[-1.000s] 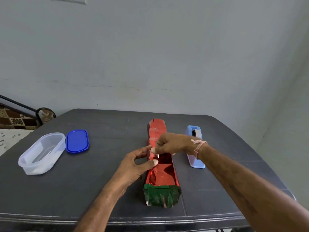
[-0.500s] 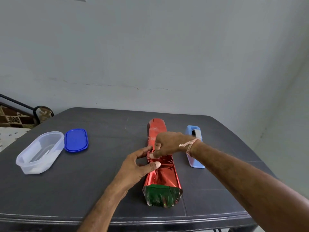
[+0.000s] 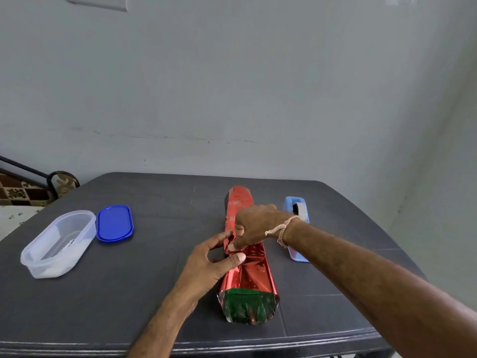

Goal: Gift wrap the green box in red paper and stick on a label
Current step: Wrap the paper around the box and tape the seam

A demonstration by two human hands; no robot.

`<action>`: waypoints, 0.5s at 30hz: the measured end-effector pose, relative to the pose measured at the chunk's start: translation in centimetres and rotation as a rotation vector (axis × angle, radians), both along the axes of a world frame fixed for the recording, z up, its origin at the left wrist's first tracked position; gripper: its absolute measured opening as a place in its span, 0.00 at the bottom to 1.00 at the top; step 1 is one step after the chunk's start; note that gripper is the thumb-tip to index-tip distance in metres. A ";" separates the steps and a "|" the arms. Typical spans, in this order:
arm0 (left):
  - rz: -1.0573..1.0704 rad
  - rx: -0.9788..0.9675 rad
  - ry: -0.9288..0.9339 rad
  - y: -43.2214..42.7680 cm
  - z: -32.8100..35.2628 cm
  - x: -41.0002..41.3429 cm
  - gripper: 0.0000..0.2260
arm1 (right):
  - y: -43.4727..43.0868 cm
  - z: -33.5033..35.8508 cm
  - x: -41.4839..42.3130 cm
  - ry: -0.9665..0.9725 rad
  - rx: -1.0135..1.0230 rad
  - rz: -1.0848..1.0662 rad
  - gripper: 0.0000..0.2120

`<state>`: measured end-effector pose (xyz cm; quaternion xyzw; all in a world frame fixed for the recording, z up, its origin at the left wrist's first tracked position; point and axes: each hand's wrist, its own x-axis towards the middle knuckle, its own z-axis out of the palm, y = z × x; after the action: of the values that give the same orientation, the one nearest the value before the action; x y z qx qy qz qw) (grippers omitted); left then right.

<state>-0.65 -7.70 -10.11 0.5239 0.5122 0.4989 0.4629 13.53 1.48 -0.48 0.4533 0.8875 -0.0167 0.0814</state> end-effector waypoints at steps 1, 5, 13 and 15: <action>0.001 0.001 0.002 0.0 0.0 0.0 0.37 | 0.2 0.1 -0.3 -0.010 0.005 -0.010 0.22; 0.013 0.003 0.014 0.1 -0.1 0.0 0.34 | -1.2 0.6 0.7 -0.042 0.046 -0.011 0.19; 0.013 0.030 0.029 -0.1 -0.1 0.0 0.32 | 0.4 0.3 0.4 -0.030 -0.012 -0.099 0.30; 0.004 0.038 0.020 -0.2 -0.1 0.0 0.31 | 0.8 0.3 1.0 0.062 -0.095 -0.139 0.31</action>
<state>-0.68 -7.86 -10.17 0.5363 0.5084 0.5042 0.4469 14.55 2.29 -0.18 0.5088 0.8541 -0.0785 0.0743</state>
